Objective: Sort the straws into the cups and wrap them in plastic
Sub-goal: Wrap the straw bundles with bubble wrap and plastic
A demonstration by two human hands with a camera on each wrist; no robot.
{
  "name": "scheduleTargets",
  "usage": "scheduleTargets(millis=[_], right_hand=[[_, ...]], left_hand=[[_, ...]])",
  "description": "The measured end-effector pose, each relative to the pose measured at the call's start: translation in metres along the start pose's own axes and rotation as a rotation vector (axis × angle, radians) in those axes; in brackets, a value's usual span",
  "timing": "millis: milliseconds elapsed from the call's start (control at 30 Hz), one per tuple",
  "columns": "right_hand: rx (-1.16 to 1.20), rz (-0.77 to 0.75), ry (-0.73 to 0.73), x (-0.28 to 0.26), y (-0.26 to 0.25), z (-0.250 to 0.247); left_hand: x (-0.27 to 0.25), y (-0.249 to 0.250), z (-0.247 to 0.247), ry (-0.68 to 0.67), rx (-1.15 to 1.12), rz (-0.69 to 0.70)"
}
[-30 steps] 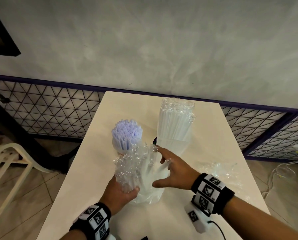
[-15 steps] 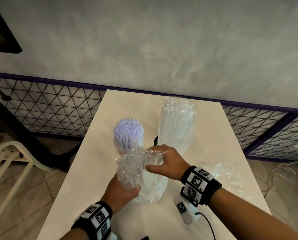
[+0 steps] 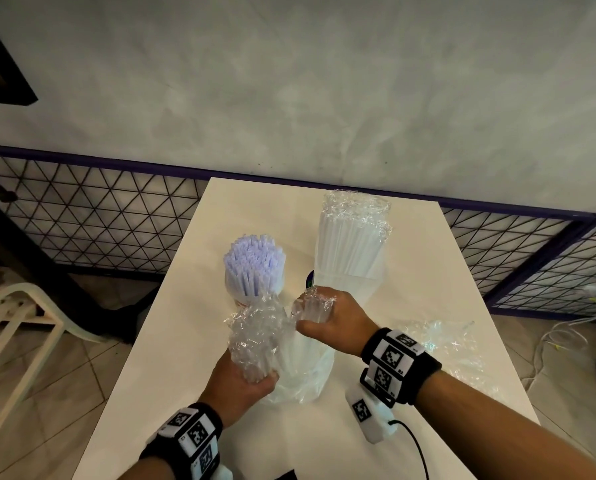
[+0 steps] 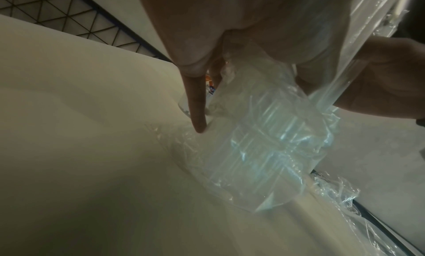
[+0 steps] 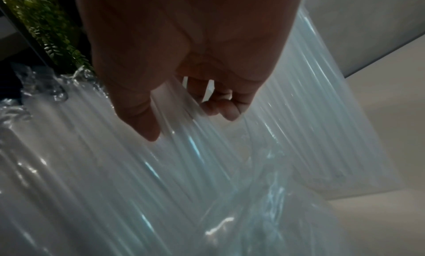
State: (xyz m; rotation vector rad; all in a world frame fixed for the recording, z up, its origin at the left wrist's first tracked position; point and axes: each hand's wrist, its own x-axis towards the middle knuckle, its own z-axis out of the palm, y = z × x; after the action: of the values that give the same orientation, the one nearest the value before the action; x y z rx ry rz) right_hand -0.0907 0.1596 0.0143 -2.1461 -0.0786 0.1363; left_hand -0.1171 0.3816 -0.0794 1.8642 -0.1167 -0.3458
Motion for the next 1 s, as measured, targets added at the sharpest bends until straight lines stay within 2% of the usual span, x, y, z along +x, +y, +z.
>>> scheduleTargets(millis=[133, 300, 367, 467, 600, 800, 900, 1000], right_hand=[[0.025, 0.02, 0.027, 0.0, 0.003, -0.006], [-0.018, 0.058, -0.017, -0.001, 0.006, -0.009], [-0.013, 0.007, -0.001, 0.0, -0.003, -0.017], [0.004, -0.102, 0.052, 0.005, -0.02, -0.041], [0.061, -0.085, 0.088, 0.008, -0.061, -0.087], [0.128, -0.146, 0.241, 0.009, -0.116, -0.156], [0.117, -0.164, 0.304, 0.017, -0.126, -0.177], [0.074, -0.114, 0.29, 0.028, -0.125, -0.189]], left_hand=[[-0.001, 0.001, 0.0, -0.003, -0.009, -0.011], [0.0, 0.0, -0.001, -0.007, 0.021, -0.014], [0.0, 0.0, -0.001, 0.005, 0.057, -0.017], [0.0, 0.002, -0.001, 0.006, 0.098, 0.003], [-0.001, 0.004, -0.001, 0.002, 0.107, 0.023], [0.0, 0.004, -0.001, -0.004, 0.087, 0.035], [-0.001, 0.005, -0.002, -0.009, 0.065, 0.035], [-0.001, 0.004, -0.002, -0.012, 0.031, 0.025]])
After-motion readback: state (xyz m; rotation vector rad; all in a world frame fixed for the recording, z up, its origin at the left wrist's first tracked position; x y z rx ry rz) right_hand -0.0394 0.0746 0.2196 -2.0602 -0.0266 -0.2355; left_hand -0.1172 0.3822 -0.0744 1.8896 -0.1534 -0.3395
